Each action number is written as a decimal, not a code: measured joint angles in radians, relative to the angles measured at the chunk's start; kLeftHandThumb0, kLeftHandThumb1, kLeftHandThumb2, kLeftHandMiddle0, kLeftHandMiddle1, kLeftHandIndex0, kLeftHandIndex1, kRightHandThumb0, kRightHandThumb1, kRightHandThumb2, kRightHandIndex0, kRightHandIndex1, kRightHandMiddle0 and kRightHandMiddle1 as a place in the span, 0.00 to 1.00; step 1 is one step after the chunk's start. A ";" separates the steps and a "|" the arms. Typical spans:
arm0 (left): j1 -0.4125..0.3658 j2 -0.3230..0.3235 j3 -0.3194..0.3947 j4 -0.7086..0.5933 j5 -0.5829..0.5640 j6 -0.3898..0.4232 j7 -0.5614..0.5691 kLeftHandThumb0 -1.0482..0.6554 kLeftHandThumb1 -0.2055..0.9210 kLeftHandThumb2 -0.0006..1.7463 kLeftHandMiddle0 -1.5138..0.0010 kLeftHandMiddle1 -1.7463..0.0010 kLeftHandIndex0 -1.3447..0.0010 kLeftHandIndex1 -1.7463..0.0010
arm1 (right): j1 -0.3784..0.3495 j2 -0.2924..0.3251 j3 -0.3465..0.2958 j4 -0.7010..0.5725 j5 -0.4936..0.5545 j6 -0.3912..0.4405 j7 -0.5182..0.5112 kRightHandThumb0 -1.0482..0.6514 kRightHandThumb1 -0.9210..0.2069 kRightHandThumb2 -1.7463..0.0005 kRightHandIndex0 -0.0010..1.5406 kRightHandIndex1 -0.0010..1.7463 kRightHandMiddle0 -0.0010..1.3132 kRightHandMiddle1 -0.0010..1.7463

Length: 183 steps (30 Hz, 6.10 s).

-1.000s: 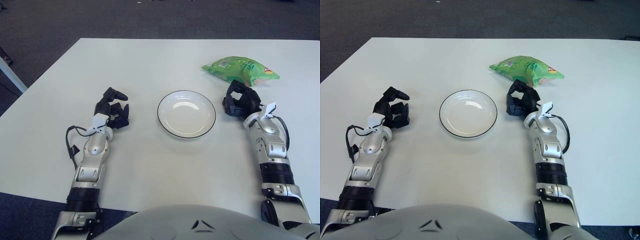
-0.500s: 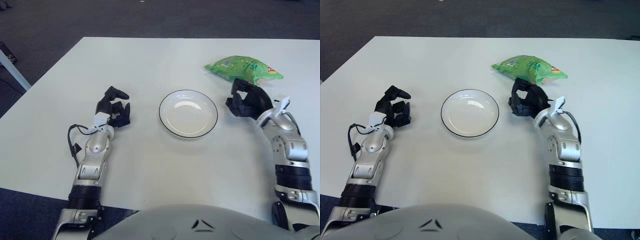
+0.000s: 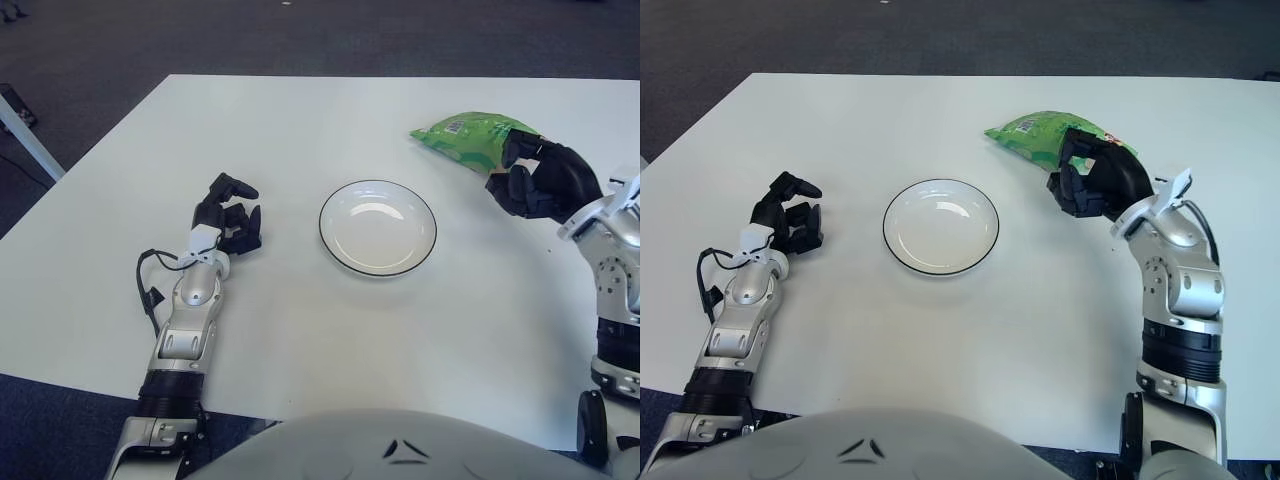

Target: Put the snack into the plate.

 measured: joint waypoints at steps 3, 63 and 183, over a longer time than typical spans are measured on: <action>-0.004 0.000 -0.001 0.005 0.000 0.000 0.000 0.37 0.64 0.61 0.26 0.00 0.66 0.00 | -0.030 -0.015 0.000 0.008 -0.013 -0.017 -0.003 0.33 0.54 0.24 0.80 1.00 0.47 1.00; -0.028 0.004 0.045 0.074 -0.032 -0.075 -0.073 0.37 0.65 0.60 0.25 0.00 0.67 0.00 | -0.702 -0.032 0.504 1.121 -0.993 -0.981 -0.740 0.16 0.00 0.58 0.14 0.75 0.06 0.89; -0.034 0.017 0.079 0.112 -0.031 -0.121 -0.108 0.37 0.63 0.62 0.25 0.00 0.65 0.00 | -0.657 -0.278 0.712 1.110 -0.869 -1.057 0.230 0.04 0.00 0.33 0.06 0.03 0.00 0.21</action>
